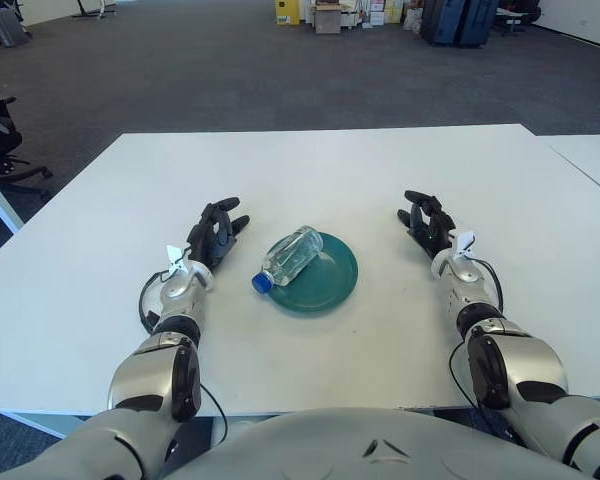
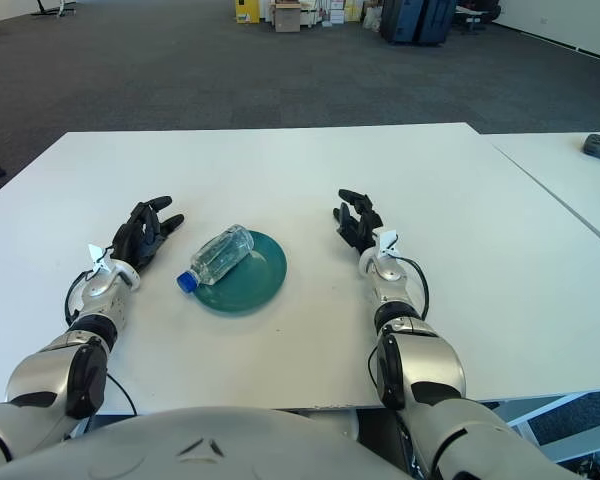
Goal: Put the bottle into the plate.
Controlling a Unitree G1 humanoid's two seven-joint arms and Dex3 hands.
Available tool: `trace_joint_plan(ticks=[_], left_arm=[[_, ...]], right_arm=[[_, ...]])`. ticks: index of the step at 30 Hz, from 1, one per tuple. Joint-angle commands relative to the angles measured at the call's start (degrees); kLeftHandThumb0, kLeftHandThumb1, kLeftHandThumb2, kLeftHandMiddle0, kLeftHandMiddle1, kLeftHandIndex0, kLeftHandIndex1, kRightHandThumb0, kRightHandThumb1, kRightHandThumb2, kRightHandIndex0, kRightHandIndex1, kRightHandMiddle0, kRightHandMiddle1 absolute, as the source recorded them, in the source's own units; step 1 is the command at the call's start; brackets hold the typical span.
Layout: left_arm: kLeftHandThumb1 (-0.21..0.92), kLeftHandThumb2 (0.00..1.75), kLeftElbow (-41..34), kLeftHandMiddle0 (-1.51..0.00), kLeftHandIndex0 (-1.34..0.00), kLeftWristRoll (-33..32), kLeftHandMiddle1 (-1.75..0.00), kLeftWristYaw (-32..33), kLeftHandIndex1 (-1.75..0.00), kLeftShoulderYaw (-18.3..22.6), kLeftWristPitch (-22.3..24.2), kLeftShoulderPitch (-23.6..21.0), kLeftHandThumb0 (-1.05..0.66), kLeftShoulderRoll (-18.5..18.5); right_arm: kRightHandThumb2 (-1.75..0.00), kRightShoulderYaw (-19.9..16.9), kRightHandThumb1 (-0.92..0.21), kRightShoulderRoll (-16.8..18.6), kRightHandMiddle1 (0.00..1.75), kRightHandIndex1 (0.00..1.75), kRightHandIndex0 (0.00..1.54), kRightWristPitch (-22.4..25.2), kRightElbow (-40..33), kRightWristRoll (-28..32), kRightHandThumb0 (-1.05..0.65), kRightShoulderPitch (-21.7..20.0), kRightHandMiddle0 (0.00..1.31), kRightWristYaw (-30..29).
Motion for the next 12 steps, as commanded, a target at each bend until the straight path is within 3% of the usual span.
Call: trace_joint_plan(ticks=[1,12], left_arm=[[0.92,0.76,1.2,-0.36,-0.04,0.5,-0.45,0.5,-1.00,-0.3,0.8,-0.4,-0.82,0.4],[0.92,0.76,1.6,-0.38,-0.04,0.6,-0.38,0.4,-0.99,-0.5,1.3,-0.9,-0.82,0.5]], right_arm=[[-0.70,0.8,-0.92,1.0,0.83,0.00,0.44,3.1,2.0,-1.4,-0.69,1.8,0.00,0.2],[-0.68,2.6,-0.92,0.6,0.86,0.01,0.46,2.8,2.1,-2.9,-0.76,1.7,0.01,-0.5]])
